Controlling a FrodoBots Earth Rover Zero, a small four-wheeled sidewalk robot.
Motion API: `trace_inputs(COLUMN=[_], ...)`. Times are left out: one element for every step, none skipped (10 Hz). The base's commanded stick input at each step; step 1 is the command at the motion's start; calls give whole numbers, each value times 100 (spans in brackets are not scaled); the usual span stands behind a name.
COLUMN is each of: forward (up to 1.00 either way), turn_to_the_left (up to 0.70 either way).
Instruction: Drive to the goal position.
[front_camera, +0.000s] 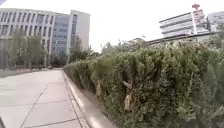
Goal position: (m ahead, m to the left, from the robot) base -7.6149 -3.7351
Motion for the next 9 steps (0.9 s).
trace_inputs(forward=[5,5,5,5,5,5,5,5,5], turn_to_the_left=[0,0,0,0,0,0,0,0,0])
